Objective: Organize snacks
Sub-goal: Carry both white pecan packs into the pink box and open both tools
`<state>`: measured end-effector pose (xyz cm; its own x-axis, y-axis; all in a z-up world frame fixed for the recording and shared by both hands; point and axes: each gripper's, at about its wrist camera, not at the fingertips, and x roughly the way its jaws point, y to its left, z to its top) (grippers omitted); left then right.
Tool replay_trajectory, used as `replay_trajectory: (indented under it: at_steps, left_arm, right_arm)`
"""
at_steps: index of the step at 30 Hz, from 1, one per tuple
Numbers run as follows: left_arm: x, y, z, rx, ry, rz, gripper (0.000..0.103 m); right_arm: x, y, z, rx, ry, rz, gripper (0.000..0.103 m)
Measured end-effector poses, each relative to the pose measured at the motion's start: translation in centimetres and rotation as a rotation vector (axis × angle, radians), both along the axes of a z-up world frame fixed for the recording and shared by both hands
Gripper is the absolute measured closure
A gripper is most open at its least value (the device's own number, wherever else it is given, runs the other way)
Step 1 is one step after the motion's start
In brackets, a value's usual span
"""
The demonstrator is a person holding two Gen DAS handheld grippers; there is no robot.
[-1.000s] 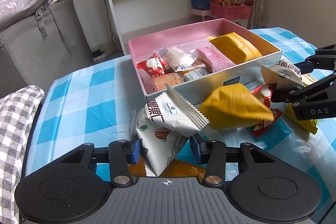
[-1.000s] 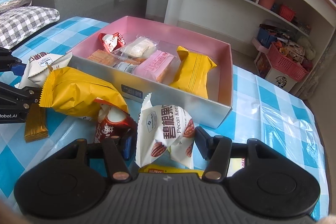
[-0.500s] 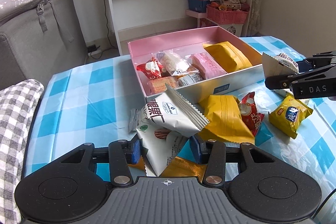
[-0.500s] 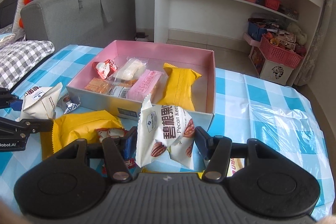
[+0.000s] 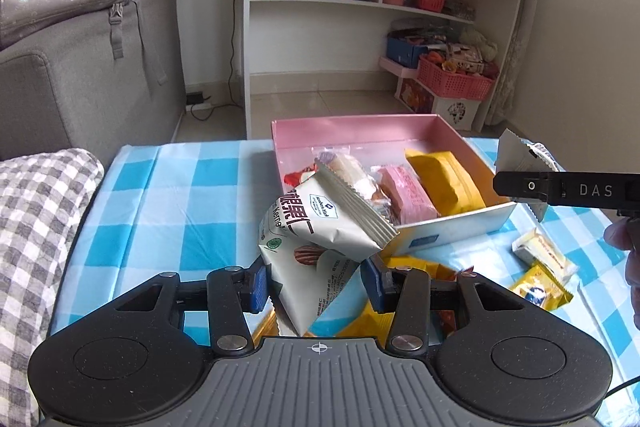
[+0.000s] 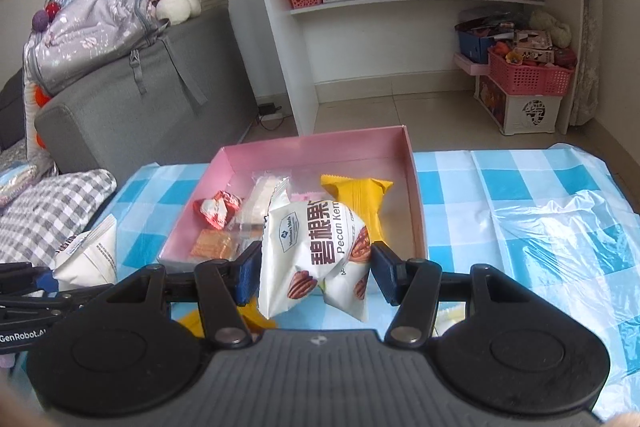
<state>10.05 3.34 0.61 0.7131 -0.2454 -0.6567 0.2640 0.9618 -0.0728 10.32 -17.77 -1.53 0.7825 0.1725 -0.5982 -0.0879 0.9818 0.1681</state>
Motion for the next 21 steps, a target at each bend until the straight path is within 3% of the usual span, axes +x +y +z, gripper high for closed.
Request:
replay_trajectory:
  at_steps: [7, 14, 21]
  left_arm:
    - [3.9, -2.3, 0.4, 0.002, -0.009, 0.001, 0.059]
    - [8.9, -4.8, -0.6, 0.038, -0.021, -0.006, 0.059]
    - [12.8, -4.4, -2.2, -0.006, 0.027, 0.046, 0.059]
  right_arm:
    - [2.9, 0.3, 0.6, 0.047, 0.002, -0.002, 0.049]
    - [7.5, -0.6, -0.9, 0.047, 0.005, -0.034, 0.049]
    - [10.7, -1.8, -2.1, 0.009, 0.028, -0.093, 0.049]
